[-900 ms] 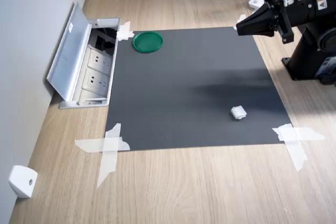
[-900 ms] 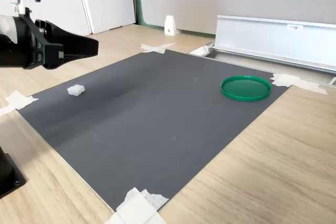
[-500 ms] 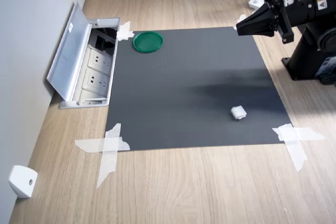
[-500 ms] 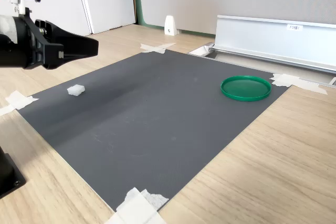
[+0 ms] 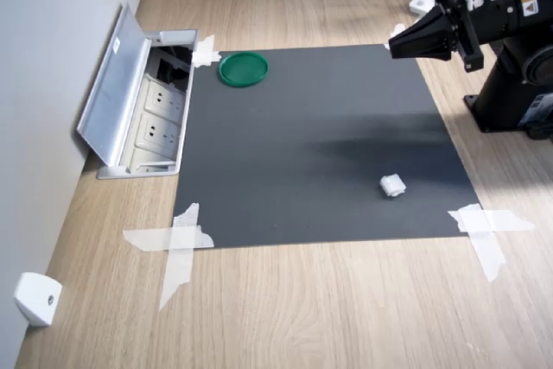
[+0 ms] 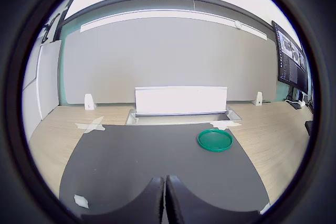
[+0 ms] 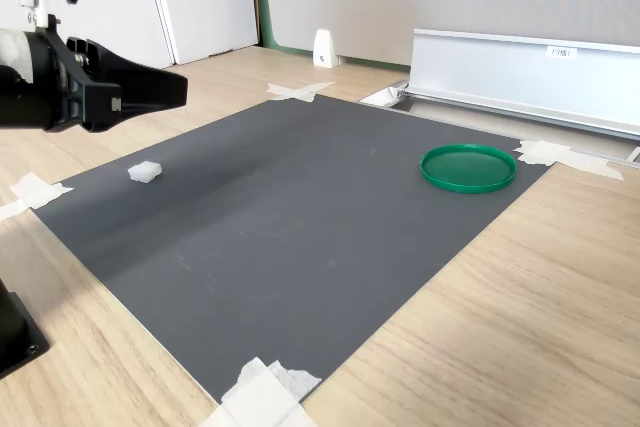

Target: Grasp a white terminal and put it on the green lid.

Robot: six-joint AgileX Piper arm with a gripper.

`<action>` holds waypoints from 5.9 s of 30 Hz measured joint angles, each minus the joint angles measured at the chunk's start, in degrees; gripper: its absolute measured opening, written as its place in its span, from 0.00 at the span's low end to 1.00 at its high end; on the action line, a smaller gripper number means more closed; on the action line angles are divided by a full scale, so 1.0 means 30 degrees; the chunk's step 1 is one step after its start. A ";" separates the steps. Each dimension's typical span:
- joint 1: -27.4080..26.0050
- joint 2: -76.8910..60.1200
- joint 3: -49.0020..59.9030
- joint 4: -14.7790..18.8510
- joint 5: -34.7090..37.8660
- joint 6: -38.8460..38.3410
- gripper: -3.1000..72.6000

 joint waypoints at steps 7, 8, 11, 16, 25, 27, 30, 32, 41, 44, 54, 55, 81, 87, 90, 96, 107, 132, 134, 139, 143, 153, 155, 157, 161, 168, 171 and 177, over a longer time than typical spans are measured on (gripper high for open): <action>0.0000 0.4221 -0.3036 0.0000 0.0021 0.0000 0.03; 0.0000 0.5090 -0.3734 0.0000 0.0021 0.0000 0.03; 0.0000 0.7788 -0.5948 0.0000 0.0196 0.0000 0.03; 0.0000 1.1639 -0.9446 0.0285 0.2047 -0.0144 0.03; 0.0000 1.4961 -1.2283 0.2533 0.6309 -0.8694 0.03; 0.0000 1.5311 -1.2364 0.4017 0.7729 -1.2146 0.03; 0.0000 1.5418 -1.2364 0.5864 1.0362 -1.6881 0.03; 0.0000 1.5418 -1.2364 0.6751 1.2085 -1.9787 0.03; 0.0000 1.5418 -1.2615 0.7093 1.6295 -2.4256 0.03; 0.0000 1.5418 -1.3062 0.6471 1.6696 -2.4881 0.08; 0.1967 1.6596 -1.5835 0.3766 1.7049 -2.4087 0.50; 0.2638 1.6934 -1.5991 0.2998 1.7005 -2.3010 0.55; 1.1768 2.2926 -1.6210 0.0388 1.3592 -2.5749 0.71; 1.1768 2.3835 -1.5929 0.0957 1.3672 -2.5260 0.71; 1.1768 2.3866 -1.4884 0.0377 1.2010 -2.5219 0.71; 1.1768 2.4038 -1.2771 -0.0095 0.9424 -2.6074 0.71; 1.1768 2.6379 -1.2651 0.0001 0.7061 -2.6120 0.71; 1.1768 2.7461 -1.2651 -0.0072 0.6990 -2.3567 0.71; 1.1768 2.7582 -1.2651 -0.0204 0.6969 -2.3498 0.71; 1.1768 2.7609 -1.2651 -0.0579 0.6740 -2.3489 0.65; 1.1768 2.7628 -1.2651 -0.0630 0.6542 -2.3474 0.47; 1.1768 2.7628 -1.2673 -0.0600 0.6543 -2.3279 0.39; 1.1768 2.7628 -1.2878 -0.0567 0.6767 -2.2932 0.39; 1.1768 2.7628 -1.3410 -0.0545 0.7543 -2.2428 0.39; 1.1034 2.7628 -1.5460 0.0098 0.9954 -2.1489 0.39; 0.5748 2.7668 -1.9866 0.1610 1.2456 -2.1913 0.39; 0.3284 2.7893 -2.1462 0.1730 1.2697 -2.2377 0.39; -0.0914 2.9070 -2.3843 0.1732 1.2983 -2.2290 0.39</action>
